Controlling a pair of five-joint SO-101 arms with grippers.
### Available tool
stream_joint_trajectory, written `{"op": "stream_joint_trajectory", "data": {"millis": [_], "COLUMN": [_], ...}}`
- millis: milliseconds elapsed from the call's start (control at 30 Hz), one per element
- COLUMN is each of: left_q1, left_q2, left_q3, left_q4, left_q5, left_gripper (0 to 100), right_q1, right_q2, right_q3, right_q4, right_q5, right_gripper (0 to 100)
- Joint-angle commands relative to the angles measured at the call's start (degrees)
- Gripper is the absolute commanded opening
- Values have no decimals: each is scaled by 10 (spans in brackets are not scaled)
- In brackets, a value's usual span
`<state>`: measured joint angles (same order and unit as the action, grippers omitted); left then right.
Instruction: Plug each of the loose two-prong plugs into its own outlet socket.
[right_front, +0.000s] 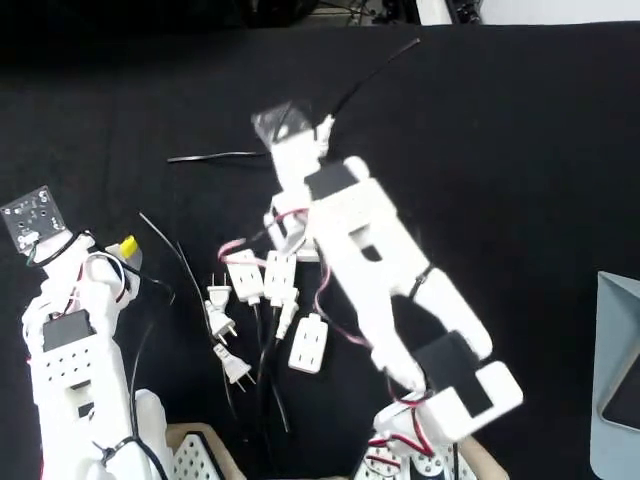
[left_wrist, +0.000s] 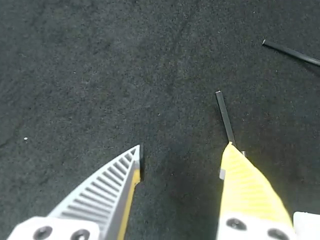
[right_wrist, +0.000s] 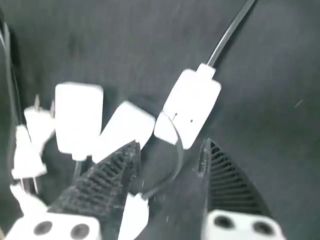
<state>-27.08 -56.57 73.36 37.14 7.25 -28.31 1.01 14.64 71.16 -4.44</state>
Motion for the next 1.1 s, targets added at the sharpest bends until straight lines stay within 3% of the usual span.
{"op": "stream_joint_trajectory", "data": {"millis": [0, 167, 433, 700, 1067], "left_q1": [-7, -7, -7, -7, -7], "left_q2": [-11, -11, -11, -11, -11], "left_q3": [-4, -4, -4, -4, -4], "left_q4": [-11, -11, -11, -11, -11], "left_q5": [-1, -1, -1, -1, -1], "left_gripper": [261, 261, 261, 261, 261], "right_q1": [-25, -55, -67, -85, -132], "right_q2": [-56, -67, -72, -88, -225], "right_q3": [78, 151, 242, 242, 274], "right_q4": [-2, -14, -169, -161, -159], "right_q5": [-6, -6, -55, -55, -51], "right_gripper": [191, 191, 191, 191, 191]}}
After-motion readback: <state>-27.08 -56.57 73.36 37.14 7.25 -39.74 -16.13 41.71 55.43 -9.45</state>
